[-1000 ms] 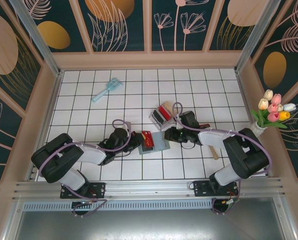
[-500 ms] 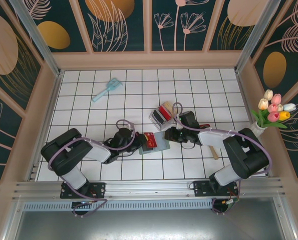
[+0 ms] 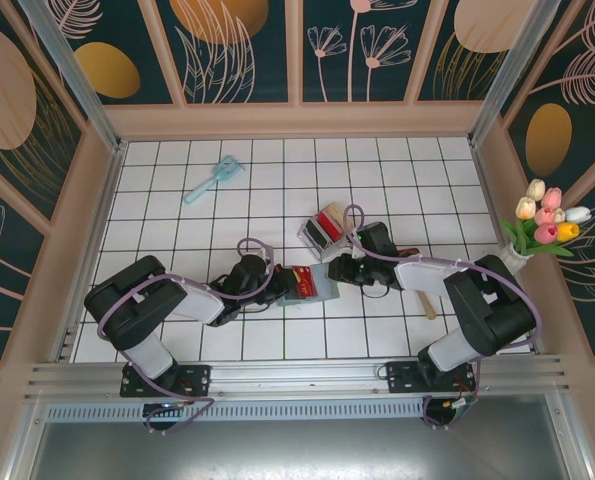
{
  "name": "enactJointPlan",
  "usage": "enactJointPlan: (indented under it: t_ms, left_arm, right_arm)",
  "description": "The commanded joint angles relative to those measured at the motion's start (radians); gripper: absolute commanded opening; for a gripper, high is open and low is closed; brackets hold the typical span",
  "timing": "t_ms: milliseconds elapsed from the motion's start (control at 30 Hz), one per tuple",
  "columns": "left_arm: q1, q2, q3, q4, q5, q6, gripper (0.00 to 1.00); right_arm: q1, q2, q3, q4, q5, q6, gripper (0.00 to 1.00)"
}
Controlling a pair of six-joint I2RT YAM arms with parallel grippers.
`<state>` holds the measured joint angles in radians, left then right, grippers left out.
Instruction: Put the credit cards into the card holder
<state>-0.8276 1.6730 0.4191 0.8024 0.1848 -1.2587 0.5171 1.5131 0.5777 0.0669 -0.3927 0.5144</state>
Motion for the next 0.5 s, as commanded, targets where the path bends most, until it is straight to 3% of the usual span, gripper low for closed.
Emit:
enactJointPlan:
  t_ms: [0, 233, 467]
  left_arm:
    - [-0.013, -0.013, -0.022, -0.067, 0.033, 0.004, 0.00]
    - [-0.014, -0.012, 0.007, -0.154, 0.044, 0.010, 0.00]
    - [-0.016, 0.006, 0.003, -0.097, 0.011, -0.038, 0.00]
  right_arm:
    - [0.007, 0.023, 0.004, -0.038, 0.023, 0.004, 0.33]
    - [0.008, 0.035, 0.011, -0.038, 0.020, 0.004, 0.33]
    - [0.012, 0.042, 0.016, -0.028, 0.013, 0.008, 0.33]
